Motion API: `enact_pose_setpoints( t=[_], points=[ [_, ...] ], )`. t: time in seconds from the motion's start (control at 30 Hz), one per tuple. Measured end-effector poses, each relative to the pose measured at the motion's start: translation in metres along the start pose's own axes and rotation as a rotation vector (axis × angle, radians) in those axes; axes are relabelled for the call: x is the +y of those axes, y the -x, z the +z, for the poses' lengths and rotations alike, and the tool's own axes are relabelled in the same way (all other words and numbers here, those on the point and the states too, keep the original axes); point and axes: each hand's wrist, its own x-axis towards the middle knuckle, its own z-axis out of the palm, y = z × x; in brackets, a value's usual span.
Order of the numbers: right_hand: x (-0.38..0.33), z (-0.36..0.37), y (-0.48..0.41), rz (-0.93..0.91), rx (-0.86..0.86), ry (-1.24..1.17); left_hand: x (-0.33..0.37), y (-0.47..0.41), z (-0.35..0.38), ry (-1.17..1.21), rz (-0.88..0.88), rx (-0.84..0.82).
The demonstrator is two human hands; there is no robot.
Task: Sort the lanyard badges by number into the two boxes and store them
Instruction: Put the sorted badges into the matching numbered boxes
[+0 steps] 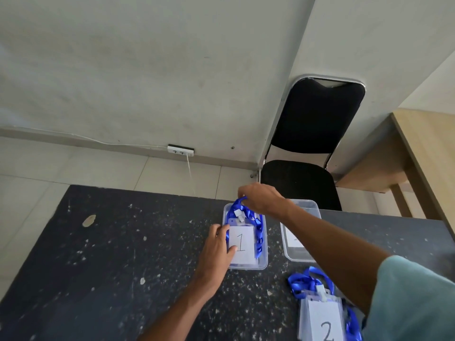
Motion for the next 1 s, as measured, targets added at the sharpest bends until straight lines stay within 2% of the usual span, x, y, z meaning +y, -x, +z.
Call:
enact_pose_setpoints(
  t=[0.13,0.23,0.3,0.43,0.57,0.7,1.0],
  points=[
    [-0.005,0.009,0.02,0.038,0.1,-0.06,0.002,0.001,0.0,-0.002,-0.008,-0.011],
    [-0.003,0.032,0.041,-0.035,0.187,0.157,0.002,0.001,-0.001,-0.017,-0.007,-0.018],
    [0.0,0.05,0.05,-0.013,0.243,0.229,0.003,0.001,-0.002,-0.023,-0.01,-0.015],
    [0.001,0.071,0.055,0.07,0.297,0.233,0.009,-0.007,-0.012,-0.099,0.055,0.07],
    [-0.003,0.072,0.057,0.057,0.413,0.126,0.021,-0.027,-0.022,-0.251,0.083,0.043],
    [-0.004,0.077,0.064,-0.019,0.355,0.115,0.023,-0.037,-0.022,-0.313,0.088,-0.018],
    [0.005,0.073,0.058,0.053,0.289,0.102,0.015,-0.033,-0.029,-0.162,0.198,0.046]
  ],
)
